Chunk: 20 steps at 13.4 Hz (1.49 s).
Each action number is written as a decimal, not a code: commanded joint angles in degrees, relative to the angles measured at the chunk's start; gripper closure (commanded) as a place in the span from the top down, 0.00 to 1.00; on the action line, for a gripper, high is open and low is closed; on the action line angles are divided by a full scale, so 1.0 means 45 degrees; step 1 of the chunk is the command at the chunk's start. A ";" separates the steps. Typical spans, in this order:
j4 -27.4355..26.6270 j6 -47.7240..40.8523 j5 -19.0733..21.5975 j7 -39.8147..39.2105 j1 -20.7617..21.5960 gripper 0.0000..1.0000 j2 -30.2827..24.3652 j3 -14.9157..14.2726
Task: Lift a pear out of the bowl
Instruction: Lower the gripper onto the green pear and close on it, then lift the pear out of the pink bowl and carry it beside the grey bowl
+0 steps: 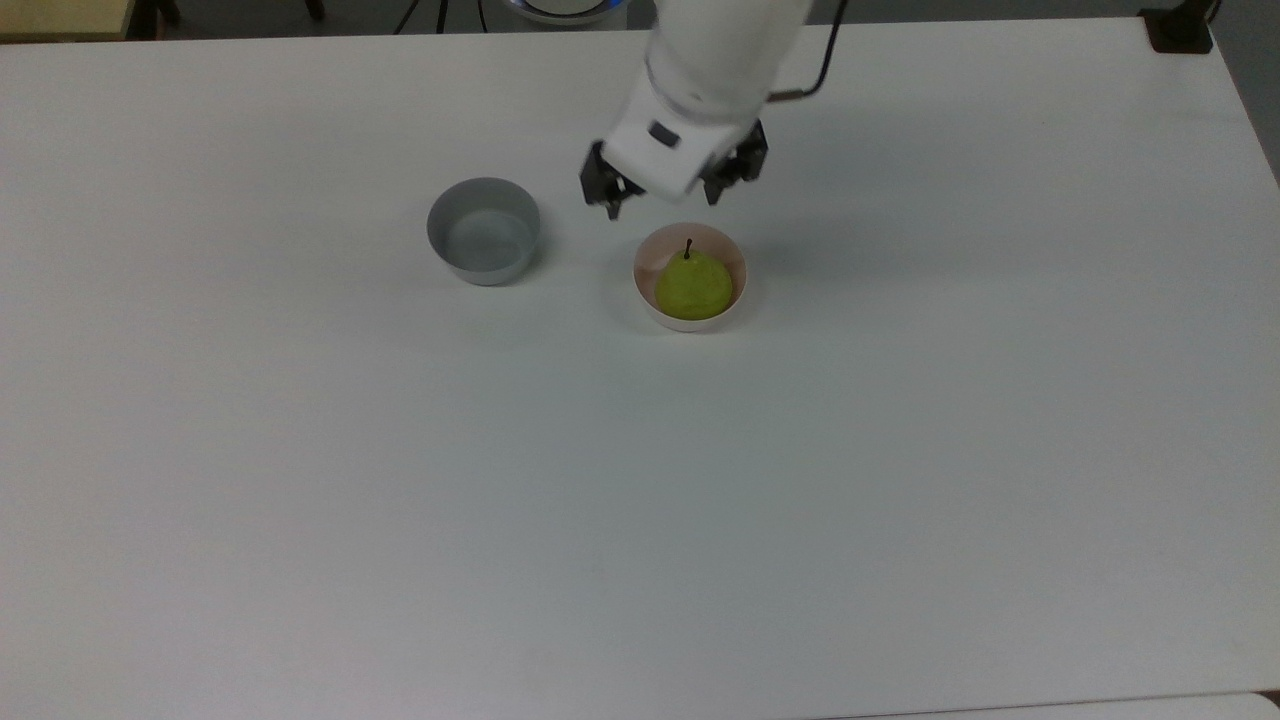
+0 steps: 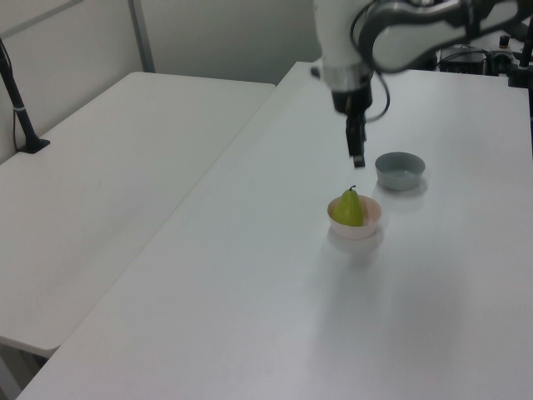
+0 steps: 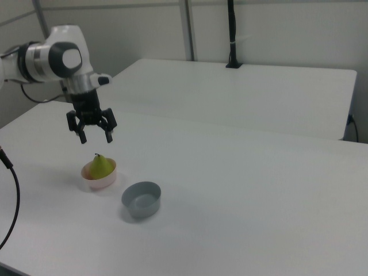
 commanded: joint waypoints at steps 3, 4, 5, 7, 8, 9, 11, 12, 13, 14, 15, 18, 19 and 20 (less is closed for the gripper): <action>-0.0233 0.1614 -0.0106 -0.0607 0.0683 1.00 0.1747 -0.0227; -0.0369 0.1848 -0.0125 -0.0626 0.0704 1.00 0.1884 -0.0208; -0.0447 0.2082 -0.0145 -0.0627 0.0724 1.00 0.2001 -0.0208; -0.0468 0.2279 -0.0300 -0.0627 0.0763 1.00 0.2236 -0.0169; -0.0487 0.2299 -0.0378 -0.0627 0.0840 1.00 0.2333 -0.0169; -0.0487 0.2299 -0.0476 -0.0627 0.0880 0.98 0.2431 -0.0169; -0.0702 0.2300 -0.0671 -0.0627 0.0919 0.77 0.2432 -0.0150; -0.0721 0.2299 -0.0691 -0.0627 0.0938 0.61 0.2413 -0.0111; -0.0702 0.2280 -0.0692 -0.0627 0.0919 0.34 0.2374 -0.0091; -0.0663 0.2202 -0.0672 -0.0627 0.0919 0.26 0.2315 -0.0110; -0.0624 0.2105 -0.0672 -0.0627 0.0919 0.26 0.2160 -0.0110; -0.0527 0.1523 -0.0536 -0.0743 0.0900 0.26 0.1361 -0.0110; -0.0178 0.1035 -0.0477 -0.1034 0.0784 0.26 0.1010 -0.0188; -0.0001 0.0817 -0.0380 -0.1114 0.0705 0.26 0.0794 -0.0305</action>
